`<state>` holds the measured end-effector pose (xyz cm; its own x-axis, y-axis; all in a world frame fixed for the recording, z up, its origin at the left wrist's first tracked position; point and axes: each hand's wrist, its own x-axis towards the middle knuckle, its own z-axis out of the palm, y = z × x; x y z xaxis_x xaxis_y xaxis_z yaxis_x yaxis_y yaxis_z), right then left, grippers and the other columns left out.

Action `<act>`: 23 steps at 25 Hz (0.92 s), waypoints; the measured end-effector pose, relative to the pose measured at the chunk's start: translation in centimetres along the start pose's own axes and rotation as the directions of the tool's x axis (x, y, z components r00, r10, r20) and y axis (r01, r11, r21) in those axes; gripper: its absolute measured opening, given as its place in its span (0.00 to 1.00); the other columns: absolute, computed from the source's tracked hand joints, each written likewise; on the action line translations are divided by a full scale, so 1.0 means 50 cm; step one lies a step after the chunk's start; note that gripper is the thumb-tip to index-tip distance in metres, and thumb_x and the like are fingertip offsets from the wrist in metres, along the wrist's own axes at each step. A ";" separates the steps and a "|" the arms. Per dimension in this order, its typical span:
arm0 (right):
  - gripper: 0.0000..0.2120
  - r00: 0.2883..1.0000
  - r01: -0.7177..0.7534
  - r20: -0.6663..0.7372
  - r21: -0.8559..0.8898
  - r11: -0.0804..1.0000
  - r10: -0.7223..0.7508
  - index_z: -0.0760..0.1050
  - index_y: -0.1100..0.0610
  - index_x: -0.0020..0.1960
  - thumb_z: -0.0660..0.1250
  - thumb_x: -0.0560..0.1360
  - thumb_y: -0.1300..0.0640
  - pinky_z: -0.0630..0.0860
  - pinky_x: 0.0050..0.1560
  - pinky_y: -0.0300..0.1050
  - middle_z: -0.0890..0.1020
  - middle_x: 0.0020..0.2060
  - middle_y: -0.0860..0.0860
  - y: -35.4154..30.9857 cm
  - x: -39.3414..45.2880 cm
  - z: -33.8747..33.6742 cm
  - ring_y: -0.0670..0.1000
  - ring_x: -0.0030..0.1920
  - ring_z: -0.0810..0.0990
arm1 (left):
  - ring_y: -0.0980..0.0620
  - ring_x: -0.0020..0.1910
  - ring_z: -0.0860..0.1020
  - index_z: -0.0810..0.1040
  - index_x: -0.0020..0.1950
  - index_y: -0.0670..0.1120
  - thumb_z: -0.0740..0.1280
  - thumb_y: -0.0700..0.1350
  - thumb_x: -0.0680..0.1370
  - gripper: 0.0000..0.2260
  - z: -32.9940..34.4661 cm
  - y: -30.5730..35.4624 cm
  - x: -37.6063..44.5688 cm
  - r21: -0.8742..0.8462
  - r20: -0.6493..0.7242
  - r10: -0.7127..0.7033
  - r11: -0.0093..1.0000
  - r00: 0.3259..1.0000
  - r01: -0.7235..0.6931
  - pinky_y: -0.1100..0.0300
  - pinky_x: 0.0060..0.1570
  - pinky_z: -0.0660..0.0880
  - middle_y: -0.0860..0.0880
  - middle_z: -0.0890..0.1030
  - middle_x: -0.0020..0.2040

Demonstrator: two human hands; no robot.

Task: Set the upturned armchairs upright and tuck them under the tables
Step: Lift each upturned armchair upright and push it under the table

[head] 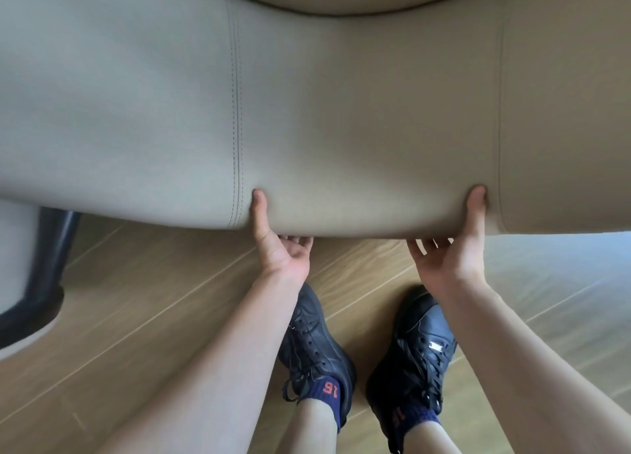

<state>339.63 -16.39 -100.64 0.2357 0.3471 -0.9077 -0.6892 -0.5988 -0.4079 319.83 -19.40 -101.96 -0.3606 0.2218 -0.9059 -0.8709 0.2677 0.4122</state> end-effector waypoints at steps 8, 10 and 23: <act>0.29 0.995 -0.022 -0.102 -0.165 0.986 0.005 0.75 0.46 0.58 0.74 0.64 0.31 0.77 0.61 0.53 0.81 0.59 0.48 -0.174 -0.264 0.040 0.51 0.58 0.81 | 0.48 0.58 0.81 0.78 0.66 0.53 0.75 0.66 0.59 0.38 0.067 0.102 -0.288 0.035 -0.077 -0.086 0.995 0.993 0.089 0.48 0.57 0.74 0.48 0.83 0.61; 0.25 0.993 -0.037 -0.114 -0.193 0.980 0.015 0.76 0.48 0.54 0.74 0.66 0.33 0.78 0.55 0.51 0.81 0.57 0.49 -0.213 -0.328 0.058 0.51 0.56 0.82 | 0.48 0.56 0.81 0.78 0.66 0.53 0.75 0.67 0.59 0.38 0.090 0.144 -0.352 0.054 -0.091 -0.098 0.993 0.991 0.103 0.50 0.52 0.75 0.49 0.83 0.60; 0.25 0.993 0.118 0.075 -0.480 0.869 -0.093 0.74 0.64 0.61 0.76 0.71 0.51 0.80 0.58 0.52 0.81 0.53 0.56 -0.389 -0.548 0.181 0.54 0.56 0.82 | 0.48 0.49 0.80 0.77 0.57 0.53 0.75 0.70 0.63 0.31 0.284 0.376 -0.566 0.186 -0.150 -0.136 0.969 0.979 0.164 0.50 0.49 0.71 0.52 0.84 0.53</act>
<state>340.38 -7.70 -66.92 0.2468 0.4544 -0.8559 -0.2425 -0.8262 -0.5086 318.40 -7.33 -67.17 -0.2846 0.0396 -0.9578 -0.8404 0.4704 0.2692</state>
